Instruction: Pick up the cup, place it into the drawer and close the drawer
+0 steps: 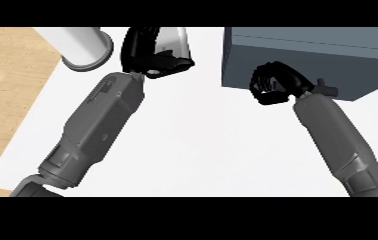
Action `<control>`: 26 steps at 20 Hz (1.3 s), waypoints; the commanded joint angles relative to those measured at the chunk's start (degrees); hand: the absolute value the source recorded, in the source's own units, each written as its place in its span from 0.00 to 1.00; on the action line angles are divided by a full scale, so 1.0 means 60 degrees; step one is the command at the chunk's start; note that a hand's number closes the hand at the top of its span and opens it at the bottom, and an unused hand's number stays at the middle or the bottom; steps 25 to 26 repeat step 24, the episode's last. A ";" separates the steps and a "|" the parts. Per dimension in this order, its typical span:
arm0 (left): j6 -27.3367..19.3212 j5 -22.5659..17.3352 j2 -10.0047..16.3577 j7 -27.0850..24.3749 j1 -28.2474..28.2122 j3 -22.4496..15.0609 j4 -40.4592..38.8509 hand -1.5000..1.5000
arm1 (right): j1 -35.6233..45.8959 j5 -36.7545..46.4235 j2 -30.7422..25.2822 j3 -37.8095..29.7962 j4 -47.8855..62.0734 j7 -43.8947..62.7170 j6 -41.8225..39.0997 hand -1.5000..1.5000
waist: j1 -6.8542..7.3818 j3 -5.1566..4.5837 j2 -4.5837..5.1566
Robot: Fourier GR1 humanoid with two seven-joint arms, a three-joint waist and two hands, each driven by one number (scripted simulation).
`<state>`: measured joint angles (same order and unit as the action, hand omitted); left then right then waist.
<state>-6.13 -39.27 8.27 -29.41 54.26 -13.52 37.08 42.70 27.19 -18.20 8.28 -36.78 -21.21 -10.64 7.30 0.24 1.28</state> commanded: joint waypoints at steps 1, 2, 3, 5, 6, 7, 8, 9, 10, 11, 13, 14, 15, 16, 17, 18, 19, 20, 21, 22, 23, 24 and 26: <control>0.0320 0.0057 0.0260 -0.0022 -0.0484 -0.0116 0.0396 0.00 | 0.1044 -0.0270 -0.0382 -0.0875 0.1130 -0.0380 0.0527 1.00 | 0.0323 0.0019 0.0122; 0.0313 0.0116 0.0197 -0.0111 -0.0598 -0.0193 0.0486 0.00 | 0.1316 -0.0319 -0.0515 -0.0979 0.1266 -0.0249 0.0410 1.00 | 0.0353 0.0014 0.0119; 0.0309 0.0075 0.0126 0.0046 -0.0582 -0.0203 0.0416 0.00 | 0.1624 -0.0354 -0.0665 -0.1114 0.1308 0.0194 0.0397 1.00 | 0.0370 0.0007 0.0152; 0.0354 0.0048 0.0420 0.0235 -0.0551 -0.0143 0.0542 0.00 | 0.1597 -0.0530 -0.0808 -0.1272 0.1336 0.0075 0.0287 1.00 | 0.0473 0.0014 0.0151; 0.0585 0.0035 0.0465 0.0206 -0.0615 -0.0179 0.0640 0.00 | 0.1583 -0.0606 -0.0739 -0.1335 0.1326 0.0098 0.0344 1.00 | 0.0556 0.0013 0.0181; 0.0526 0.0032 0.0297 0.0112 -0.0774 -0.0215 0.0682 0.00 | 0.1641 -0.0680 -0.0851 -0.1415 0.1330 0.0179 0.0243 1.00 | 0.0539 0.0007 0.0174; 0.0651 0.0005 0.0442 0.0155 -0.0749 -0.0185 0.0782 0.00 | 0.1703 -0.0763 -0.0916 -0.1466 0.1276 0.0191 0.0112 1.00 | 0.0629 0.0006 0.0167; 0.0655 0.0004 0.0534 0.0334 -0.0657 -0.0188 0.0784 0.00 | 0.1634 -0.0755 -0.0968 -0.1461 0.1219 0.0123 0.0155 1.00 | 0.0647 0.0014 0.0190; 0.0738 0.0033 0.0512 0.0193 -0.0664 -0.0201 0.0791 0.00 | 0.1686 -0.0872 -0.1052 -0.1538 0.1158 0.0152 -0.0023 1.00 | 0.0680 0.0009 0.0269; 0.0855 -0.0001 0.0419 0.0195 -0.0939 -0.0278 0.0859 0.00 | 0.1682 -0.0929 -0.1112 -0.1587 0.1110 0.0223 -0.0082 1.00 | 0.0748 -0.0001 0.0215; 0.1001 -0.0052 0.0562 0.0272 -0.1042 -0.0246 0.0891 0.00 | 0.1690 -0.1038 -0.1219 -0.1633 0.0928 0.0182 -0.0255 1.00 | 0.0837 -0.0006 0.0222; 0.0825 0.0011 0.0532 0.0221 -0.0873 -0.0236 0.0928 0.00 | 0.1792 -0.1106 -0.1460 -0.1661 0.0859 0.0241 -0.0599 1.00 | 0.0783 -0.0007 0.0216; 0.0956 -0.0042 0.0619 0.0245 -0.0905 -0.0198 0.0969 0.00 | 0.1682 -0.1128 -0.1563 -0.1668 0.0790 0.0200 -0.0659 1.00 | 0.0825 -0.0009 0.0235; 0.0950 -0.0071 0.0514 0.0339 -0.0876 -0.0235 0.1033 0.00 | 0.1661 -0.1117 -0.1489 -0.1612 0.0768 0.0253 -0.0712 1.00 | 0.0829 -0.0005 0.0222; 0.1116 -0.0061 0.0615 0.0385 -0.0967 -0.0276 0.1026 0.00 | 0.1638 -0.1273 -0.1399 -0.1722 0.0682 0.0253 -0.0717 1.00 | 0.0903 -0.0004 0.0250; 0.1097 -0.0103 0.0674 0.0351 -0.1069 -0.0206 0.1023 0.00 | 0.1534 -0.1330 -0.1477 -0.1772 0.0630 0.0206 -0.0756 1.00 | 0.0911 -0.0003 0.0253; 0.1149 -0.0115 0.0663 0.0281 -0.1099 -0.0196 0.1066 0.00 | 0.1614 -0.1385 -0.1450 -0.1792 0.0538 0.0307 -0.0830 1.00 | 0.0944 -0.0014 0.0247; 0.1209 -0.0119 0.0572 0.0282 -0.1166 -0.0253 0.1092 0.00 | 0.1595 -0.1441 -0.1505 -0.1811 0.0489 0.0346 -0.0969 1.00 | 0.0943 -0.0016 0.0265; 0.1138 -0.0144 0.0549 0.0353 -0.0984 -0.0210 0.1111 0.00 | 0.1557 -0.1516 -0.1614 -0.1857 0.0430 0.0327 -0.1122 1.00 | 0.0846 -0.0006 0.0289; 0.1182 -0.0109 0.0545 0.0295 -0.1147 -0.0267 0.1131 0.00 | 0.1523 -0.1559 -0.1645 -0.1872 0.0378 0.0355 -0.1202 1.00 | 0.0913 -0.0009 0.0277; 0.1229 -0.0106 0.0680 0.0324 -0.1154 -0.0240 0.1142 0.00 | 0.1613 -0.1591 -0.1660 -0.1864 0.0239 0.0431 -0.1283 1.00 | 0.1021 -0.0020 0.0244; 0.1315 -0.0108 0.0721 0.0254 -0.1203 -0.0229 0.1183 0.00 | 0.1395 -0.1620 -0.1657 -0.1900 0.0268 0.0406 -0.1209 1.00 | 0.0949 -0.0011 0.0279; 0.1315 -0.0108 0.0721 0.0254 -0.1203 -0.0229 0.1183 0.00 | 0.1395 -0.1620 -0.1657 -0.1900 0.0268 0.0406 -0.1209 1.00 | 0.0949 -0.0011 0.0279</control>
